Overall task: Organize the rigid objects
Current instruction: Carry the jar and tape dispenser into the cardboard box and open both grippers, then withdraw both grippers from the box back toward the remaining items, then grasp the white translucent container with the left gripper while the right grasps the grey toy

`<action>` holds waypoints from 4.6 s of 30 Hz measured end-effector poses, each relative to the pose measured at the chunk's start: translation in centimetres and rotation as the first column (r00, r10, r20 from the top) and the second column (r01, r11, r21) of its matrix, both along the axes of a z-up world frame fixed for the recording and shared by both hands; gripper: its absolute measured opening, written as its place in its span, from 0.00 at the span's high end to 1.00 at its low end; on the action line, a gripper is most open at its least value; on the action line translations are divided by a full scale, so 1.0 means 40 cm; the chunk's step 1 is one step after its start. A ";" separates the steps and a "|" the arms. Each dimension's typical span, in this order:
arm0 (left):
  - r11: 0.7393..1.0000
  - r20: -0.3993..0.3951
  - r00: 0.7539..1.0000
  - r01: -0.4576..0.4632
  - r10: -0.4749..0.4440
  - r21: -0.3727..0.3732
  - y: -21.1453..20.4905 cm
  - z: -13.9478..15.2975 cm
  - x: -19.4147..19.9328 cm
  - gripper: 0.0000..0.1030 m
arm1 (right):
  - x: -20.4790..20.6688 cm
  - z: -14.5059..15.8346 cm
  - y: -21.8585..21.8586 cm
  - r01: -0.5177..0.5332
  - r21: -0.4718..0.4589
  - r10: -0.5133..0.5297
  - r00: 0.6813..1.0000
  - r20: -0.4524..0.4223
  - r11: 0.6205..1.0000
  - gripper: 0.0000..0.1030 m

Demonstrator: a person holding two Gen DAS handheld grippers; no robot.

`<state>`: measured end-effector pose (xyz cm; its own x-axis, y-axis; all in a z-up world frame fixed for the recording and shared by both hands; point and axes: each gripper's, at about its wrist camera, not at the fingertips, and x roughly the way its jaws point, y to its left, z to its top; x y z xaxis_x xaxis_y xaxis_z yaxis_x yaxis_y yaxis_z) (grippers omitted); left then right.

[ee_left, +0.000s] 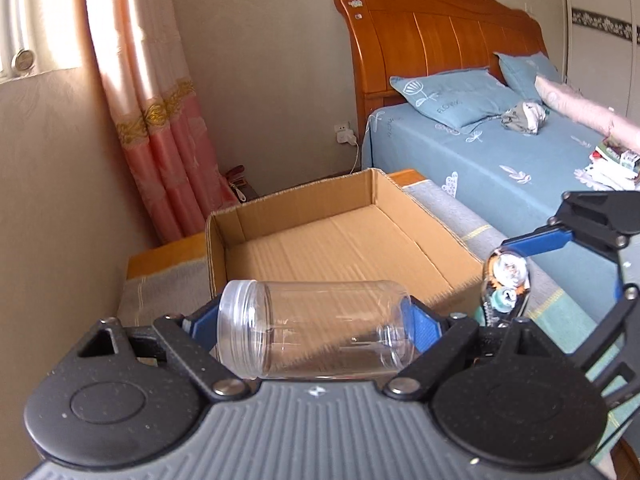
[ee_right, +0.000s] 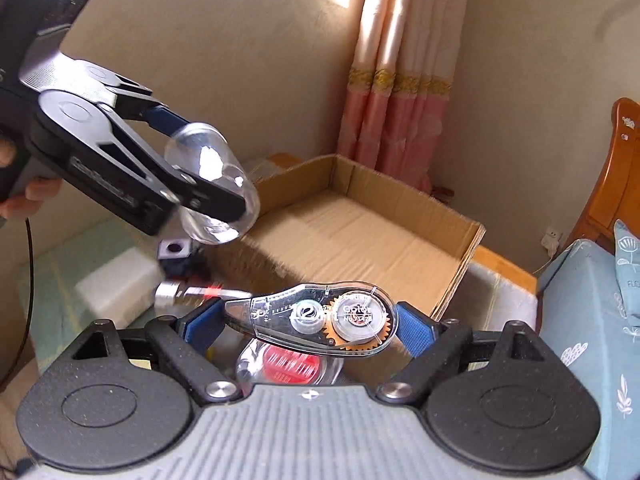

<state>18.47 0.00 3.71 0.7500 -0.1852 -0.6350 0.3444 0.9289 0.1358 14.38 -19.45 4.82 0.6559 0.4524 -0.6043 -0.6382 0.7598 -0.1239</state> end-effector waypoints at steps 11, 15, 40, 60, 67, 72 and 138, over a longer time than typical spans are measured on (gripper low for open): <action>0.998 -0.174 0.984 -0.021 0.032 0.061 -0.019 -0.053 0.288 0.12 | 0.154 0.035 0.012 0.092 0.002 -0.092 0.994 -0.057 0.996 0.10; 0.995 -0.140 0.985 -0.095 0.099 0.035 -0.012 -0.061 0.350 0.07 | 0.178 0.025 0.019 0.110 -0.016 -0.111 0.991 -0.068 0.994 0.10; 0.986 -0.067 0.985 -0.158 0.161 0.050 0.035 0.010 0.145 0.07 | 0.404 0.022 0.057 0.263 -0.070 -0.269 0.958 -0.099 0.962 0.00; 0.981 0.014 0.981 -0.193 0.193 -0.008 0.072 -0.024 -0.114 0.03 | 0.116 0.035 0.022 0.269 -0.035 -0.271 0.959 -0.080 0.963 0.00; 0.982 -0.002 0.982 -0.189 0.189 -0.006 0.084 -0.090 -0.189 0.03 | -0.020 -0.034 -0.052 0.351 0.047 -0.345 0.933 -0.103 0.935 0.00; 0.980 -0.056 0.979 -0.197 0.196 -0.003 0.098 -0.154 -0.218 0.03 | -0.107 -0.102 -0.093 0.430 0.072 -0.421 0.900 -0.108 0.900 0.00; 0.884 -0.251 0.885 -0.439 0.393 -0.162 0.241 -0.299 -0.131 0.02 | -0.227 -0.162 0.055 0.212 -0.045 -0.213 0.977 -0.016 0.976 0.00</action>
<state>13.25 9.63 -8.24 0.6444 -0.0300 -0.7641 -0.0812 0.9909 -0.1074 5.32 -17.27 -1.65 0.7215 0.2777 -0.6342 -0.4658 0.8724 -0.1479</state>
